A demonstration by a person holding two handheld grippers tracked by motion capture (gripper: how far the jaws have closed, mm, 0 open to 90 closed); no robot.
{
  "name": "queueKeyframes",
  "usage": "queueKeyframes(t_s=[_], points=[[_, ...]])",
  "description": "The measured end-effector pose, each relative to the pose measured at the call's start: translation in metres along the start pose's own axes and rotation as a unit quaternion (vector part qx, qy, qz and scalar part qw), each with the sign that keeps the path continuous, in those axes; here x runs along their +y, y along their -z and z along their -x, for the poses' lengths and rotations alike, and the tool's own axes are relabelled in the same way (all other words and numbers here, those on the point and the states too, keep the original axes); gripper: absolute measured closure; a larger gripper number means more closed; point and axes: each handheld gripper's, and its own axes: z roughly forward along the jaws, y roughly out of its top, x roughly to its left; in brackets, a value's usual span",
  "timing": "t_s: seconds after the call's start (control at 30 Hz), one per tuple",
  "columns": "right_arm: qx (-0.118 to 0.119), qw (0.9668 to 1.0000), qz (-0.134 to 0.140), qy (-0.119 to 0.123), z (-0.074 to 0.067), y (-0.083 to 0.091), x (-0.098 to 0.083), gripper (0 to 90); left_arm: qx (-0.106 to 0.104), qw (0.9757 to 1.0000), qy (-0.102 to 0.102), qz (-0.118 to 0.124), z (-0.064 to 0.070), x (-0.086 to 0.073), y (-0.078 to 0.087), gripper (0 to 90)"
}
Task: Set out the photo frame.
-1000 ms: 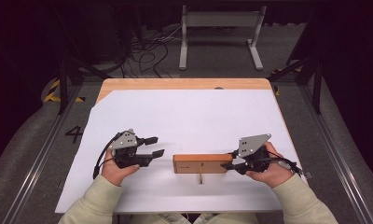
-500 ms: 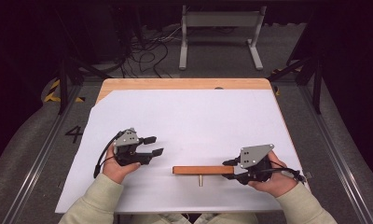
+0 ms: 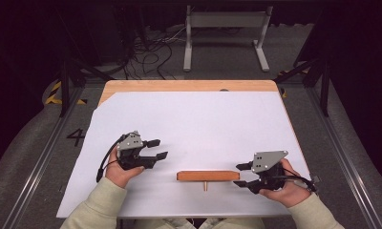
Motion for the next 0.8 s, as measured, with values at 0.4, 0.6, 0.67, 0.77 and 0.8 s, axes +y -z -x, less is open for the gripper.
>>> queueKeyframes(t_s=[0.4,0.6,0.67,0.77,0.8], points=[[0.013,0.9977,-0.056,-0.035,-0.005,-0.007,-0.016,85.9,0.036,0.9992,-0.003,0.016,-0.001,0.002,0.005,44.9],[0.036,0.9964,-0.059,-0.049,-0.004,-0.021,-0.02,90.0,0.043,0.9989,0.003,0.017,-0.002,0.002,0.006,45.9],[0.039,0.9962,-0.055,-0.056,-0.004,-0.023,-0.02,90.0,0.043,0.9989,0.003,0.017,-0.001,0.002,0.006,46.0],[0.032,0.9965,-0.043,-0.064,-0.001,-0.029,-0.021,90.0,0.048,0.9987,0.0,0.018,-0.001,0.002,0.006,46.6],[0.023,0.9965,-0.039,-0.07,0.0,-0.031,-0.022,90.0,0.05,0.9986,0.0,0.018,-0.001,0.002,0.007,47.0]])
